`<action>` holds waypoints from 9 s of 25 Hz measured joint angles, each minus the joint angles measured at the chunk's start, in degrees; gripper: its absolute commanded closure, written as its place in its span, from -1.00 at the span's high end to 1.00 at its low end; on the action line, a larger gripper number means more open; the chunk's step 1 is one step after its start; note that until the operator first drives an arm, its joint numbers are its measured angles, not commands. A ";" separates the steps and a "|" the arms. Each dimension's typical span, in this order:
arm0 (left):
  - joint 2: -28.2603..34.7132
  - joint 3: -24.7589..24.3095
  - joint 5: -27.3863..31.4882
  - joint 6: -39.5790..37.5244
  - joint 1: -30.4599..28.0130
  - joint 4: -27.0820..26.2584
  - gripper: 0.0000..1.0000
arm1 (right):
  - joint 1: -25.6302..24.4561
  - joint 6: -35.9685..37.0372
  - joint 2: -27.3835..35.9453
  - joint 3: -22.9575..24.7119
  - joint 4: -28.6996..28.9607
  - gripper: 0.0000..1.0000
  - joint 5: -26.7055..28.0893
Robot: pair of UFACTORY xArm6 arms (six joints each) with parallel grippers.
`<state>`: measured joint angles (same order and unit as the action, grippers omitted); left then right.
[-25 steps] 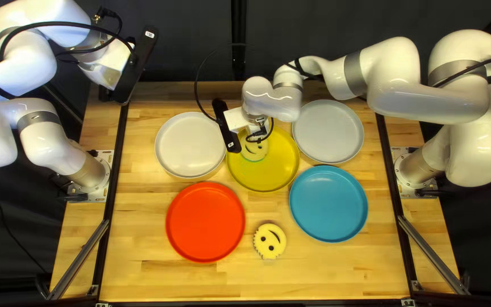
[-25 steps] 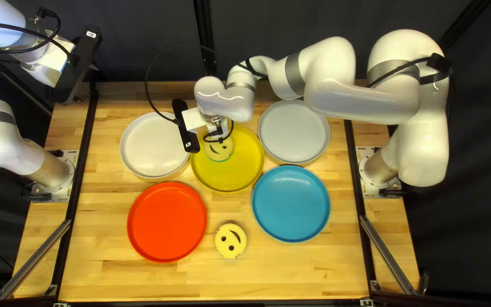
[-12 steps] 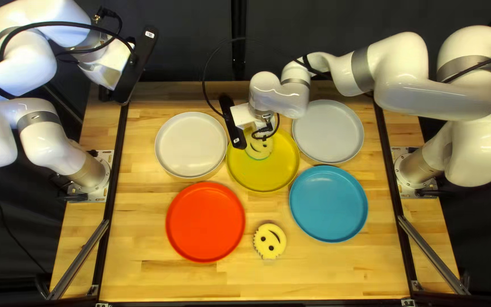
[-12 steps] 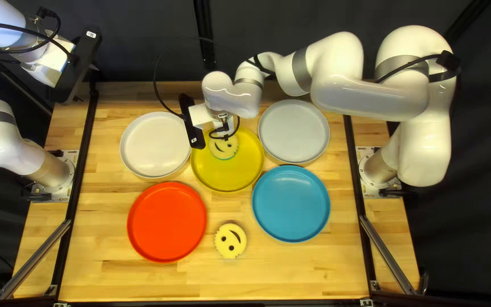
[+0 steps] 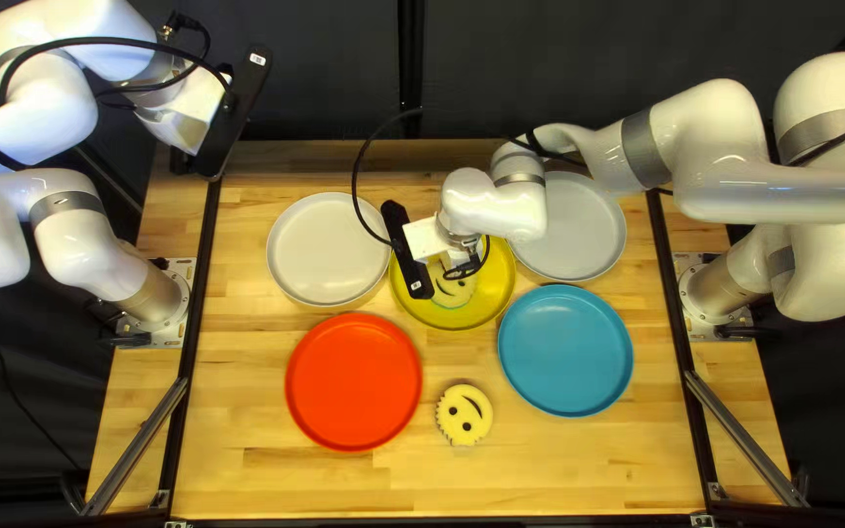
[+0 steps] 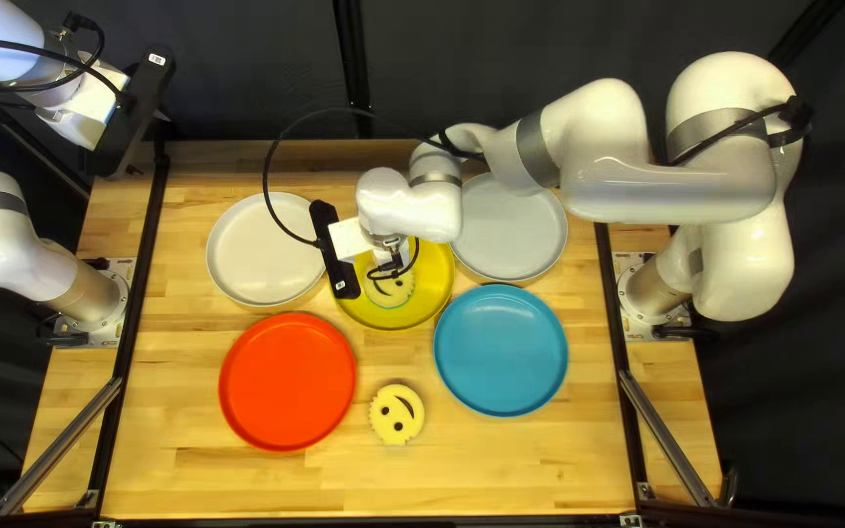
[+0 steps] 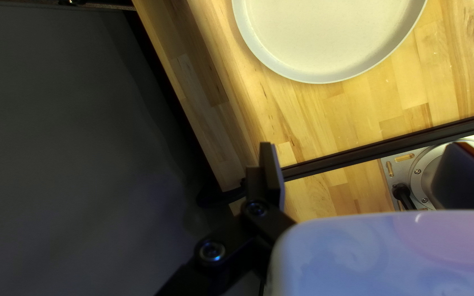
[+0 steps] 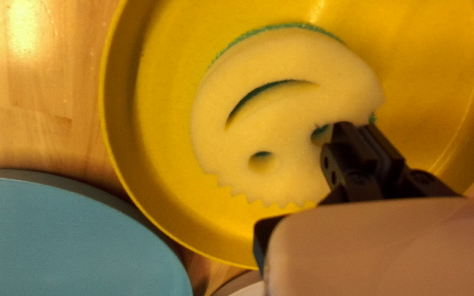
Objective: Pick up sponge and scrub the plate
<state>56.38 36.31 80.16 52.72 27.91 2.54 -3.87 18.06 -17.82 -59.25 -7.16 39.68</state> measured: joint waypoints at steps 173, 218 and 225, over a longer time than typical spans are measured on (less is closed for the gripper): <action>0.00 0.00 0.00 0.00 0.00 0.00 1.00 | -7.84 11.40 -2.41 -1.84 4.04 -1.00 -2.02; 0.00 0.00 0.00 0.00 0.00 0.00 1.00 | -17.53 11.17 24.66 20.21 3.85 -1.00 4.00; 0.00 0.00 0.00 0.00 0.00 0.00 1.00 | -21.67 12.63 28.73 26.67 4.92 -1.00 3.00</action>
<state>56.38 36.31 80.16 52.72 27.91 2.54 -25.54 30.69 10.91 -32.59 -2.24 42.68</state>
